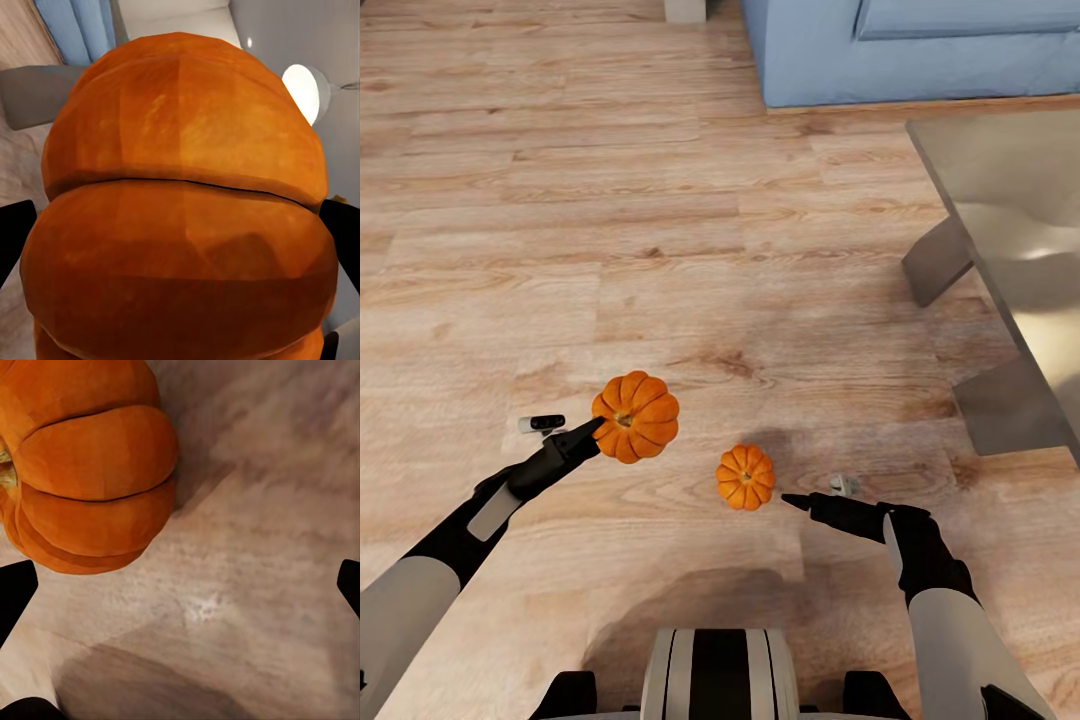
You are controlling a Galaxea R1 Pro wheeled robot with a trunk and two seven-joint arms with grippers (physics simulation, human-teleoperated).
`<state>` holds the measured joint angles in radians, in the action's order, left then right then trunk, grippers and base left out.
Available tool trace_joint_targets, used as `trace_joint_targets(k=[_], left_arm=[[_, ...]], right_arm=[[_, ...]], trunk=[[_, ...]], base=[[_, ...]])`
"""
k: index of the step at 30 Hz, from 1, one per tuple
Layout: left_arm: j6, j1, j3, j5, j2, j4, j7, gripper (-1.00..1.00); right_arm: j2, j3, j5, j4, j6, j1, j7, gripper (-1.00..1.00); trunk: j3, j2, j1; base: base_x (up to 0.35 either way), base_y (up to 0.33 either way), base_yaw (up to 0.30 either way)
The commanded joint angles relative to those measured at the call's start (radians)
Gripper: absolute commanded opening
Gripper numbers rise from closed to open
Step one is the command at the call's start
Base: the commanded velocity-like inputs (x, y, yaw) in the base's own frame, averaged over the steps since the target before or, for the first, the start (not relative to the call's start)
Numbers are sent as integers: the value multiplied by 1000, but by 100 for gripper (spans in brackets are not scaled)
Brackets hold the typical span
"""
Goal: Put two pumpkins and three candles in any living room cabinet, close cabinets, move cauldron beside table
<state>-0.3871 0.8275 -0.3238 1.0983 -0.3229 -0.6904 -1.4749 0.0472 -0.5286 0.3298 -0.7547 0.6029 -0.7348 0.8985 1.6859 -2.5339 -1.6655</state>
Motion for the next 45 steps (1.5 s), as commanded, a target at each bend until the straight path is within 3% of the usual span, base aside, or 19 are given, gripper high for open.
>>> trace_joint_targets(k=[1, 13, 45], left_arm=[[0, 0, 0, 0, 0, 0, 0, -100], [2, 0, -1, -1, 1, -1, -1, -100], [4, -2, 0, 4, 2, -2, -10, -100]], right_arm=[[0, 0, 0, 0, 0, 0, 0, 100], [-1, 0, 0, 0, 0, 0, -1, 100], [2, 1, 9, 4, -32, 0, -15, 100]], trunk=[[0, 0, 0], [0, 0, 0], [0, 0, 0]], base=[[6, 0, 0], [154, 143, 0], [39, 16, 0]])
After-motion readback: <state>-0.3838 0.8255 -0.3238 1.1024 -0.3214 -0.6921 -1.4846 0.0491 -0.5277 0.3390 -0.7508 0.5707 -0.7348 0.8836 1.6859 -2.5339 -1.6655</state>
